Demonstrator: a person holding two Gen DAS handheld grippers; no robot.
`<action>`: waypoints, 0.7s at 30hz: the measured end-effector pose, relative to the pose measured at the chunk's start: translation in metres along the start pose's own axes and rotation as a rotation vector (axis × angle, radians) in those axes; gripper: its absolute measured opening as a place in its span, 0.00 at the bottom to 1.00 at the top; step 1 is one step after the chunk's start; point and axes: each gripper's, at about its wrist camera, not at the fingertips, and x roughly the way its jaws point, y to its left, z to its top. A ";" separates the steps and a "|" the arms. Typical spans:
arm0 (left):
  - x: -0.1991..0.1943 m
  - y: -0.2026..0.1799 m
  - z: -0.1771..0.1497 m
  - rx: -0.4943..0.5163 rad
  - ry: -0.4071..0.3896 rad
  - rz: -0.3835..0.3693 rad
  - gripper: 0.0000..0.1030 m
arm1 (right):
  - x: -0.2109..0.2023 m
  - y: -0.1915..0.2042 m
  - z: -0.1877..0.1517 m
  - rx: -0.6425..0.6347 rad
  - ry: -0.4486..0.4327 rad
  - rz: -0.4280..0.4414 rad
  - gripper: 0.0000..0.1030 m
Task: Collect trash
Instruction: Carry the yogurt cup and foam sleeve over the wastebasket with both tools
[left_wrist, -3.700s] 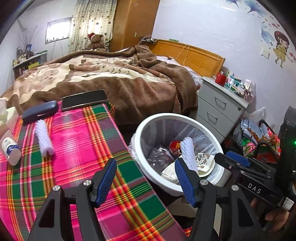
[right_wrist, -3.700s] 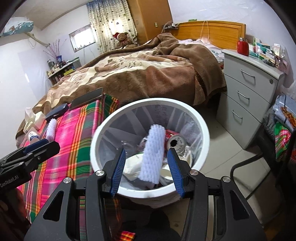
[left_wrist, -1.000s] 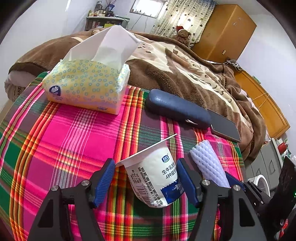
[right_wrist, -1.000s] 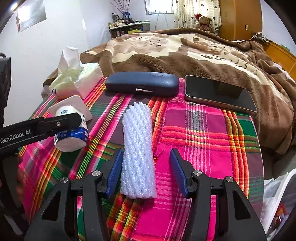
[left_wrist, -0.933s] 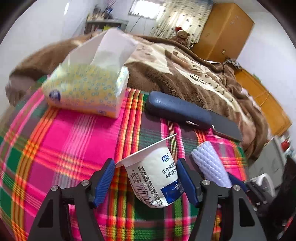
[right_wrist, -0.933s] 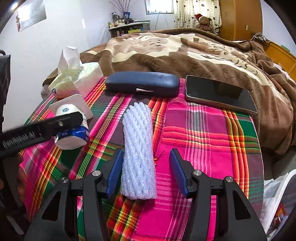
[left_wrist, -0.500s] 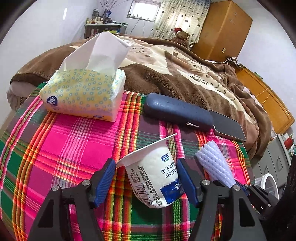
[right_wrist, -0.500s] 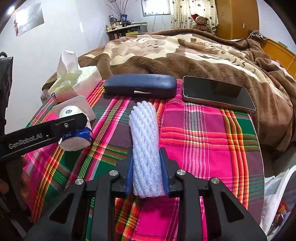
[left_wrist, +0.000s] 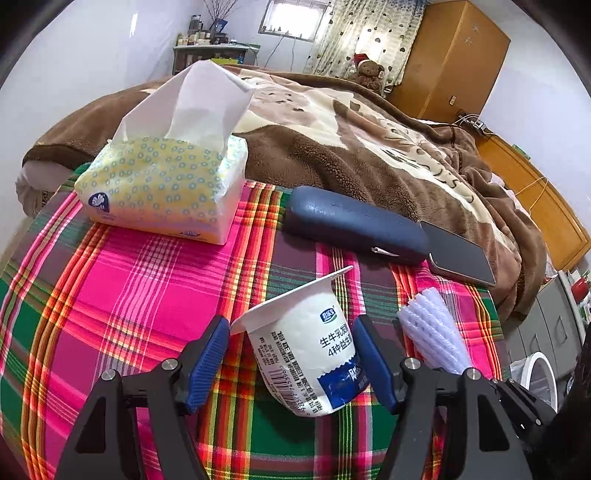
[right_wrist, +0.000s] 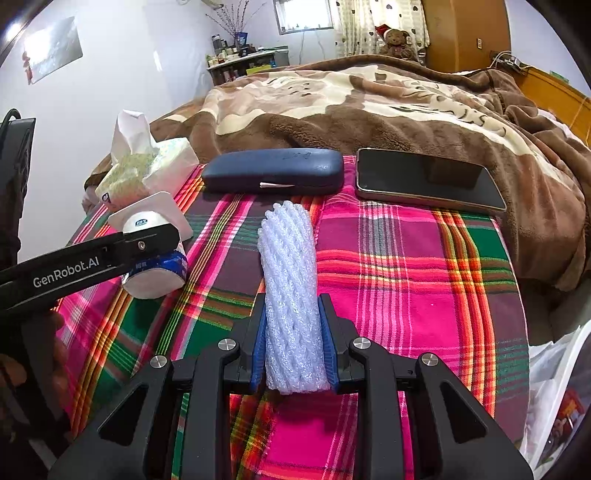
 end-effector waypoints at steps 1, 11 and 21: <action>0.000 0.000 0.000 0.000 -0.002 0.003 0.67 | 0.000 0.000 0.000 0.000 -0.001 0.000 0.26; -0.014 -0.009 -0.012 0.054 -0.026 -0.006 0.66 | -0.013 -0.007 -0.006 0.040 -0.019 0.000 0.25; -0.063 -0.030 -0.039 0.128 -0.063 -0.036 0.66 | -0.053 -0.010 -0.020 0.078 -0.075 0.013 0.25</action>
